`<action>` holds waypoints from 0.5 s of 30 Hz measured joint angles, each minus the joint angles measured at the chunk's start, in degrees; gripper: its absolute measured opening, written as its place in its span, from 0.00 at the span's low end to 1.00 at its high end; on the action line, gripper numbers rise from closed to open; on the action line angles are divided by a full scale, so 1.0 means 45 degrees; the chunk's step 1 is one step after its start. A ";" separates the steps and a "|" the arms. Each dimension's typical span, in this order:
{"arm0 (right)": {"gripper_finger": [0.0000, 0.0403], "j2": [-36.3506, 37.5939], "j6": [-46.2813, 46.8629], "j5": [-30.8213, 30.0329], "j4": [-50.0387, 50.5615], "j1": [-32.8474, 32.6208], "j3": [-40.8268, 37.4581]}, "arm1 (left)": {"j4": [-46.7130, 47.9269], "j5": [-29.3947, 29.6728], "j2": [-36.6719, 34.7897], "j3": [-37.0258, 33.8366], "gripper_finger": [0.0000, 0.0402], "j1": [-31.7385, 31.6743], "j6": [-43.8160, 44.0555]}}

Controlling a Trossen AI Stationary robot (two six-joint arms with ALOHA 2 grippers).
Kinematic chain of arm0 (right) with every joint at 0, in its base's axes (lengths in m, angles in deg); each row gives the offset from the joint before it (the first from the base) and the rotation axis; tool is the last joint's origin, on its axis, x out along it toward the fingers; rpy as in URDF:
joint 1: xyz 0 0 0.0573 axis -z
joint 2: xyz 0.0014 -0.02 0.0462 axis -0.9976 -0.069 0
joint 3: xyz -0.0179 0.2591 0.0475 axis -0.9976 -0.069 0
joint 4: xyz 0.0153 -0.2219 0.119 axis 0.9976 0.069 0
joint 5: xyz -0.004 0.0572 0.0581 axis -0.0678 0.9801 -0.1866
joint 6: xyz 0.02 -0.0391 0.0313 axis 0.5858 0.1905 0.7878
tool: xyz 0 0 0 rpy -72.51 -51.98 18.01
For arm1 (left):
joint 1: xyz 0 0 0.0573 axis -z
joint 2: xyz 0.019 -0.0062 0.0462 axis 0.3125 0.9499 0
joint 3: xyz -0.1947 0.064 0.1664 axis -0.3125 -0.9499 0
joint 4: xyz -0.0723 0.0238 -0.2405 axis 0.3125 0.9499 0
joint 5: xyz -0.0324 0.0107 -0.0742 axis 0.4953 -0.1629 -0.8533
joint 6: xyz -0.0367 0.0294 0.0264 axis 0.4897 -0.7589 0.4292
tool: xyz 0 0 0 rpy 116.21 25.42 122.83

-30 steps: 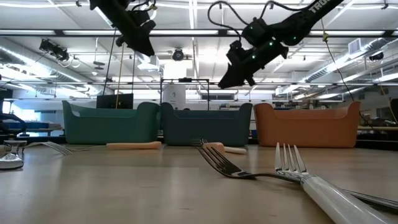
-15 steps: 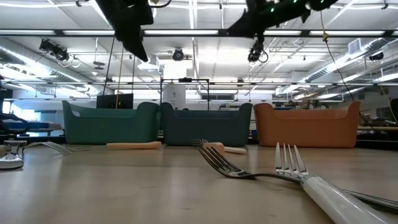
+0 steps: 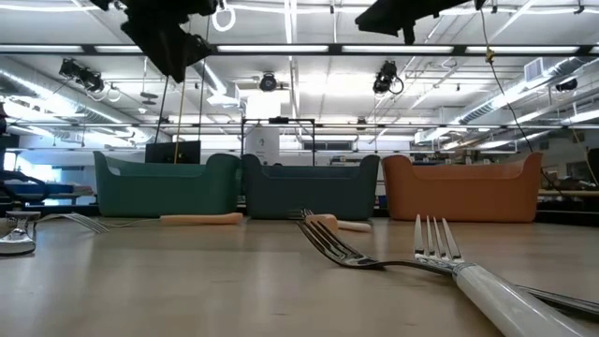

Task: Sort silverware by color (type)
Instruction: Put the top left black fork in the green bin

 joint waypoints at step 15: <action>0.27 0.0404 0.0355 0.0012 0.2878 -0.0919 0.0000 | -0.2066 -0.0546 0.0532 -0.3073 0.37 0.4781 0.3624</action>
